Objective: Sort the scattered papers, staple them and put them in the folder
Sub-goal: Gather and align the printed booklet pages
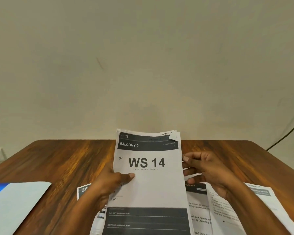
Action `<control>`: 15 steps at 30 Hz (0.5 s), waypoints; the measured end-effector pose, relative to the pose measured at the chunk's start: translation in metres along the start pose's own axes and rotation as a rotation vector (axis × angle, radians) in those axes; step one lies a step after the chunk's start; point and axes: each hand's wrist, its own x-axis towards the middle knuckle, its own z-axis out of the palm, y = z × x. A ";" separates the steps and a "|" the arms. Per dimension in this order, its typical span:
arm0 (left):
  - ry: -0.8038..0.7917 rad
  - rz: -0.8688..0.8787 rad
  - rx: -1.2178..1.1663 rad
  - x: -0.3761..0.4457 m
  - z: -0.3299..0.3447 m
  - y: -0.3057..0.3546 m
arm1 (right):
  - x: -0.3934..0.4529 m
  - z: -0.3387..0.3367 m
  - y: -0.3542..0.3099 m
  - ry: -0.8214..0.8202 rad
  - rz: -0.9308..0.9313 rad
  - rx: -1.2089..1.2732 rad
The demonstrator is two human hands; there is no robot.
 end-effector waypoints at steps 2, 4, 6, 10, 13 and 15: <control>0.000 -0.018 0.007 0.000 -0.001 -0.001 | -0.001 0.001 0.000 0.018 -0.011 0.015; -0.007 -0.030 0.027 0.000 0.001 -0.003 | -0.002 0.003 0.001 0.029 -0.016 0.019; -0.015 -0.036 0.042 0.000 0.002 -0.004 | -0.001 0.006 0.002 0.057 -0.028 0.025; -0.030 -0.036 0.052 0.000 0.002 -0.007 | 0.001 0.004 0.006 0.113 -0.038 0.075; -0.024 -0.033 0.035 -0.001 0.000 -0.008 | 0.002 0.002 0.007 0.129 -0.041 0.092; -0.028 -0.038 0.001 0.000 -0.002 -0.009 | 0.002 0.001 0.007 0.142 -0.043 0.106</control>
